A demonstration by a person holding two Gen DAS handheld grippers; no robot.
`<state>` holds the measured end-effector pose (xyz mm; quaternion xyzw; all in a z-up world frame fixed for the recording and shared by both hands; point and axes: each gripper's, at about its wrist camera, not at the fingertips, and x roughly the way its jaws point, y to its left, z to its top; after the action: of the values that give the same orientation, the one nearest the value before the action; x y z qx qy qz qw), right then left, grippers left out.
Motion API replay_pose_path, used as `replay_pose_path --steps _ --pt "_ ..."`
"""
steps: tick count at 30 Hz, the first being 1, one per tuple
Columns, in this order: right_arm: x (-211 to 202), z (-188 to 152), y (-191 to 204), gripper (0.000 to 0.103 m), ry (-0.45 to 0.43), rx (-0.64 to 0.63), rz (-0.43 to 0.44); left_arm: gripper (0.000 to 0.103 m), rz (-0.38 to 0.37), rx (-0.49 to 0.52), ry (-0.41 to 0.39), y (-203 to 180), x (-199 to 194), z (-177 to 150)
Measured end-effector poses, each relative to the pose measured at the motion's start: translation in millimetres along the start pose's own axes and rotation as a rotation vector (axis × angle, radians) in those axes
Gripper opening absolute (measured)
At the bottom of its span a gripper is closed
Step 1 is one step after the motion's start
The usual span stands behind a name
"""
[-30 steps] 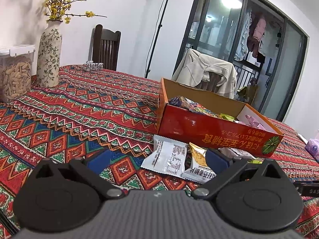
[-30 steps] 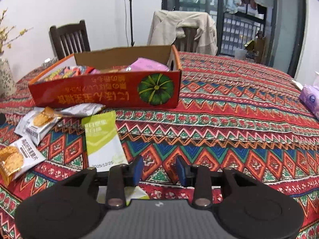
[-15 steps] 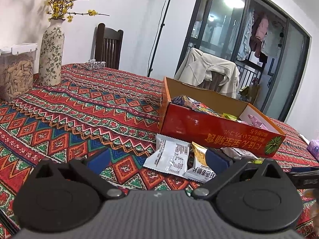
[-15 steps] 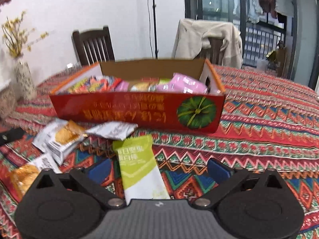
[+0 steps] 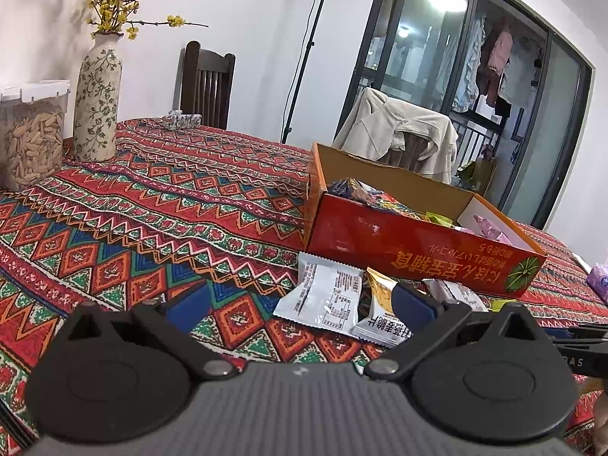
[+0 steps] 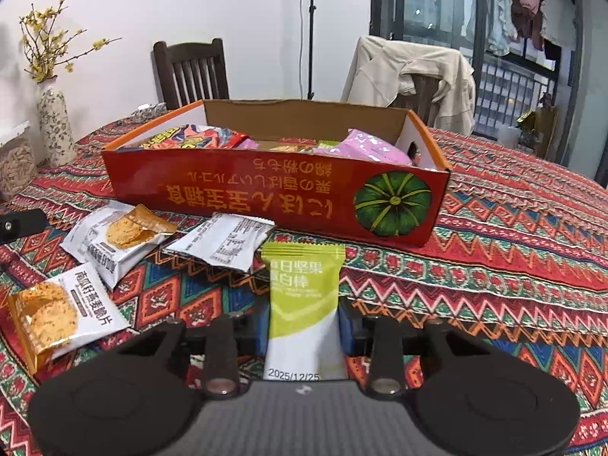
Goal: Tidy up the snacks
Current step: 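Grasp the pumpkin-seed oat crisp packet with the left gripper while the right gripper holds the bar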
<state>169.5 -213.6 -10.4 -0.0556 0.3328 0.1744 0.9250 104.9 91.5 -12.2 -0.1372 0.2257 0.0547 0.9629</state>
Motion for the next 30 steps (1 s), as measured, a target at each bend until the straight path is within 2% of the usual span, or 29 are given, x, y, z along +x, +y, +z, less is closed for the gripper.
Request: replay_pose_path --steps 8,11,21,27,30 --pt "-34.3 -8.5 -21.2 0.034 -0.166 0.106 -0.039 0.103 0.013 0.004 0.006 -0.6 1.9 -0.1" --pt "-40.4 -10.9 -28.3 0.034 -0.203 0.141 -0.048 0.103 0.021 0.004 0.008 -0.9 2.6 0.0" --pt "-38.1 -16.9 -43.1 0.034 -0.22 0.209 -0.045 0.103 0.06 0.038 0.008 -9.5 -2.0 4.7" --pt "-39.6 -19.5 -45.0 0.035 -0.226 0.214 -0.05 0.103 0.006 0.079 0.063 -32.4 -6.2 8.2" --pt "-39.3 -20.4 -46.4 0.035 -0.226 0.22 -0.05 0.103 -0.009 0.145 0.08 -54.1 -10.7 5.4"
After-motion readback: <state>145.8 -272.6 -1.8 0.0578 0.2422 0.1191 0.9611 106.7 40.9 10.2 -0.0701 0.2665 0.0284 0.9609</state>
